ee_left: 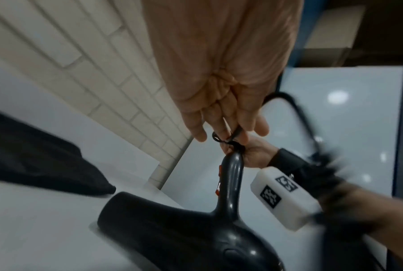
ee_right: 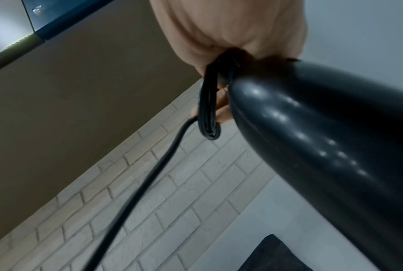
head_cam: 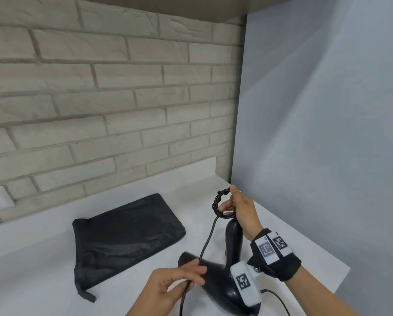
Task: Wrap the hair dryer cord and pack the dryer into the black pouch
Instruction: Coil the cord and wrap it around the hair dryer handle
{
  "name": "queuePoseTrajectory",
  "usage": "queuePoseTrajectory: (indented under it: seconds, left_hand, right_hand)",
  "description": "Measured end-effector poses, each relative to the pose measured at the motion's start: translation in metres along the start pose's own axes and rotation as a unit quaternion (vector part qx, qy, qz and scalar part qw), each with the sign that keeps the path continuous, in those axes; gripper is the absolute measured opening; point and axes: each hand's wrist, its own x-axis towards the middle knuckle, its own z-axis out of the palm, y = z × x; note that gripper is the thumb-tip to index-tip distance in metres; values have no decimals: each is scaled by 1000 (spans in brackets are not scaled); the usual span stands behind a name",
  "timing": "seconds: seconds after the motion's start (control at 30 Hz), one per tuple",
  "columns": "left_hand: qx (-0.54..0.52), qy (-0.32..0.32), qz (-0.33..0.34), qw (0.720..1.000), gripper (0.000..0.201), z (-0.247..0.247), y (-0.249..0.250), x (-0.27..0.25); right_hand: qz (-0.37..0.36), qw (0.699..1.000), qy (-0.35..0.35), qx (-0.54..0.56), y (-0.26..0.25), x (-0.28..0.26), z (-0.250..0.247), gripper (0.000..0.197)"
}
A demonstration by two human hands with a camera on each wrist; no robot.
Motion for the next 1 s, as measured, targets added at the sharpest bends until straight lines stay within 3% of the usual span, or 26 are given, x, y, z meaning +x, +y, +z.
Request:
queuePoseTrajectory:
  seconds: [0.07, 0.2, 0.3, 0.37, 0.5, 0.57, 0.67, 0.83, 1.0]
  left_hand:
    - [78, -8, 34, 996, 37, 0, -7, 2]
    - [186, -9, 74, 980, 42, -6, -24, 12]
    - [229, -56, 51, 971, 35, -6, -19, 19]
    - [207, -54, 25, 977, 40, -7, -9, 28]
    - [79, 133, -4, 988, 33, -10, 14, 64]
    - [-24, 172, -47, 984, 16, -11, 25, 84]
    - [-108, 121, -110, 980, 14, -7, 40, 103]
    - [-138, 48, -156, 977, 20, -3, 49, 117]
    - [-106, 22, -162, 981, 25, -6, 53, 122]
  right_hand:
    - [-6, 1000, 5, -4, 1, 1, 0, 42]
    - [-13, 1000, -1, -4, 2, -1, 1, 41]
    - [-17, 1000, -3, -6, 3, -2, 2, 42]
    - [-20, 1000, -2, -4, 3, -2, 2, 42]
    - [-24, 1000, -2, 4, 2, -4, 4, 44]
    - [-28, 1000, -3, 4, 3, -4, 6, 44]
    - [-36, 999, -2, 1, 3, -4, 9, 45]
    - [-37, 999, 2, -3, 6, 0, 10, 44]
    - [-33, 999, -20, -10, 4, -2, 11, 44]
